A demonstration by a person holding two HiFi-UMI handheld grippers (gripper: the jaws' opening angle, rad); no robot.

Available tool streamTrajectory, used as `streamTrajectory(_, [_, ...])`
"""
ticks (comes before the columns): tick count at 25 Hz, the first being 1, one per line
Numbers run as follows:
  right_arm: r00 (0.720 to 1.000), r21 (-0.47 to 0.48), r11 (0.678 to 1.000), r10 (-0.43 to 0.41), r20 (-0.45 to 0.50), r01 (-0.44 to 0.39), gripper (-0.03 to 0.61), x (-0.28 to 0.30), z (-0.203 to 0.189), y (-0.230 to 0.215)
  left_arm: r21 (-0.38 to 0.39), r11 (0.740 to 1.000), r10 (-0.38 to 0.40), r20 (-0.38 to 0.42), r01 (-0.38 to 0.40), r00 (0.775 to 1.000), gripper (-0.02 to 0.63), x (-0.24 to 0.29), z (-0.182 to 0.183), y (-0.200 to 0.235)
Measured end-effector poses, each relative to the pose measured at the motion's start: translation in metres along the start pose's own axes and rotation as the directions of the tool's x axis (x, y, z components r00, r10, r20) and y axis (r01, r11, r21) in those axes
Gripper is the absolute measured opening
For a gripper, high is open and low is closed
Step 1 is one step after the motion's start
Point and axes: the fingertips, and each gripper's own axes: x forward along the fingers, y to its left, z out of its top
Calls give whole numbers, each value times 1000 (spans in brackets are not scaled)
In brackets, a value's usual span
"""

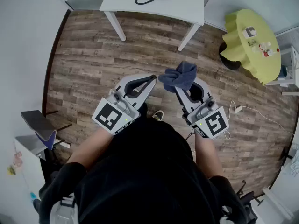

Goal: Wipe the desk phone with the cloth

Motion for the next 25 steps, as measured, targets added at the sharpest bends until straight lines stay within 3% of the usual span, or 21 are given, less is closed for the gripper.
streamTrajectory(9, [1000,-5,1000,-16,-12,16,87,-18,-4,17,13,1000,5,-68,-4,998,11,-19,-17,-16])
streamTrajectory(14, [1000,-40,999,-22,14,22,87,-23,8,24,32,999,13,-38,-11,999,11,-16,0,-15])
streamTrajectory(25, [998,-27,998,-54,-13,54,87,35,6,-10,38,998,-46,-21,47,999,11,6,13,51])
